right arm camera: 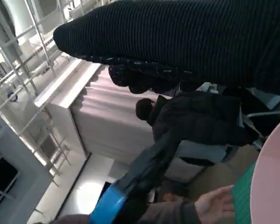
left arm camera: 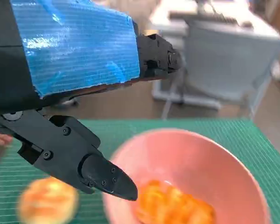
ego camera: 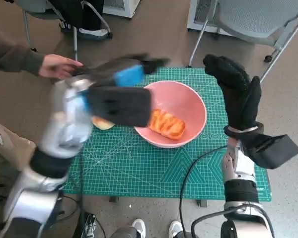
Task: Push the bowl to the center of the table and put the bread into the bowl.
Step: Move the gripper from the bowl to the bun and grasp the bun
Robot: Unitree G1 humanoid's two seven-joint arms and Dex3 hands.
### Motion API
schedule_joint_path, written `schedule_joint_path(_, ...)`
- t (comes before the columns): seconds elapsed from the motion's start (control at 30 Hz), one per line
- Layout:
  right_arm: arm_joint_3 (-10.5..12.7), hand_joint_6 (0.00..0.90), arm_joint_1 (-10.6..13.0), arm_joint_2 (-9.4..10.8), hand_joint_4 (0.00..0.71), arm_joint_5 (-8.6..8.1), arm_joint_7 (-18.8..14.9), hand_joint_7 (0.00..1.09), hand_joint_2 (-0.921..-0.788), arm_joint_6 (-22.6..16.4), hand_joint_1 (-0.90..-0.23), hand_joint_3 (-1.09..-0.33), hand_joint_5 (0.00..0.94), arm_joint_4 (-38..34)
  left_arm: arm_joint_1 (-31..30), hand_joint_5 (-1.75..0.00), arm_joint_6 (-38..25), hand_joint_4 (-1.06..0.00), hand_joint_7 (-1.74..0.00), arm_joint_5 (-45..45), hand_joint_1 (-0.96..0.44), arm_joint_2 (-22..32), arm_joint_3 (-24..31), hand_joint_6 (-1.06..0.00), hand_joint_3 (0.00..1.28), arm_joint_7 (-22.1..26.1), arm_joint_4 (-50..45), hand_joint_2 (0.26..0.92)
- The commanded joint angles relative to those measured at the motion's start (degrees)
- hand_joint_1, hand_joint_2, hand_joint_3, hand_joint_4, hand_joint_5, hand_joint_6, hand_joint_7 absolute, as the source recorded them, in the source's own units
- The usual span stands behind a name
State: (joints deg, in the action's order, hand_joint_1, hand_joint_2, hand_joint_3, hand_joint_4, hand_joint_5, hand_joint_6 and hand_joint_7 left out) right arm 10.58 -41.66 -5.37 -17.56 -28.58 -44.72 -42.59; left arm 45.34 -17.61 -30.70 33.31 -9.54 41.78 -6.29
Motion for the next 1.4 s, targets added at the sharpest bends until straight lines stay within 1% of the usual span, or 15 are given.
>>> schedule_joint_path(0.03, -0.27, 0.004, 0.58, 0.28, 0.162, 0.61, 0.00, 0.52, -0.921, 0.32, -0.675, -0.807, 0.000, -1.12, -6.97, 0.00, 0.28, 0.00, -0.01, 3.12, -0.26, 3.97, 6.80, -0.14, 0.00, -0.76, -7.92, 0.700)
schedule_joint_path(0.17, -0.31, 0.004, 0.25, 0.36, 0.159, 0.38, -0.41, 0.52, -0.921, 0.22, -0.679, -0.808, 0.000, -1.69, -12.57, 0.00, 2.80, 0.00, -0.01, 4.91, -0.24, 5.71, 11.34, -0.15, 0.00, -3.44, -11.02, 0.698)
schedule_joint_path(0.27, -0.31, 0.004, -0.01, 0.44, 0.158, 0.21, -0.74, 0.52, -0.921, 0.11, -0.680, -0.809, 0.000, -2.18, -15.55, 0.00, 3.84, 0.00, -0.01, 5.15, -0.24, 6.53, 13.18, -0.16, 0.00, -5.31, -12.68, 0.697)
schedule_joint_path(0.37, -0.26, 0.004, -0.23, 0.50, 0.157, 0.06, -1.00, 0.52, -0.921, 0.03, -0.681, -0.811, 0.000, -2.64, -17.28, 0.00, 3.89, 0.00, -0.02, 4.85, -0.23, 7.04, 13.83, -0.16, 0.00, -6.30, -14.02, 0.696)
schedule_joint_path(0.43, -0.23, 0.003, -0.48, 0.57, 0.158, -0.05, -1.23, 0.52, -0.921, 0.02, -0.682, -0.813, 0.000, -3.13, -18.42, 0.00, 3.51, 0.00, -0.02, 4.24, -0.20, 7.59, 14.02, -0.16, 0.00, -6.64, -15.14, 0.693)
schedule_joint_path(0.57, -0.13, 0.002, -0.91, 0.65, 0.162, -0.33, -1.85, 0.52, -0.921, -0.02, -0.678, -0.815, 0.003, -3.92, -19.61, 0.00, 2.18, 0.00, -0.02, 3.42, -0.16, 8.49, 13.68, -0.17, 0.00, -6.34, -16.63, 0.691)
schedule_joint_path(0.8, 0.00, 0.005, -1.42, 0.78, 0.168, -0.61, -2.98, 0.52, -0.921, 0.01, -0.673, -0.814, 0.005, -4.75, -19.64, 0.00, -1.65, 0.00, -0.02, 2.28, -0.09, 8.23, 11.47, -0.18, 0.00, -5.37, -18.30, 0.687)
schedule_joint_path(0.9, 0.10, 0.006, -1.53, 0.76, 0.169, -0.67, -3.32, 0.52, -0.921, 0.02, -0.673, -0.813, 0.005, -4.92, -19.47, 0.00, -2.33, 0.00, -0.02, 1.86, -0.06, 8.25, 10.36, -0.18, 0.00, -5.29, -18.32, 0.685)
schedule_joint_path(1.0, 0.22, 0.007, -1.59, 0.69, 0.169, -0.84, -3.70, 0.52, -0.921, 0.25, -0.672, -0.812, 0.005, -4.90, -19.12, 0.00, -2.63, 0.00, -0.02, 1.04, -0.05, 8.39, 8.88, -0.18, 0.00, -5.08, -17.77, 0.685)
schedule_joint_path(1.23, 0.59, 0.006, -1.49, 0.32, 0.169, -1.03, -4.48, 0.51, -0.921, 0.44, -0.671, -0.808, 0.004, -4.85, -17.88, 0.00, -1.52, 0.00, -0.01, -1.19, -0.14, 8.46, 4.84, -0.19, 0.00, -5.40, -14.05, 0.672)
schedule_joint_path(1.4, 1.00, 0.005, -1.68, -0.07, 0.168, -1.20, -4.98, 0.51, -0.921, 0.55, -0.670, -0.806, 0.003, -5.27, -15.30, 0.00, 0.62, 0.00, -0.01, -4.87, -0.26, 7.82, -0.05, -0.18, 0.00, -6.49, -7.43, 0.667)
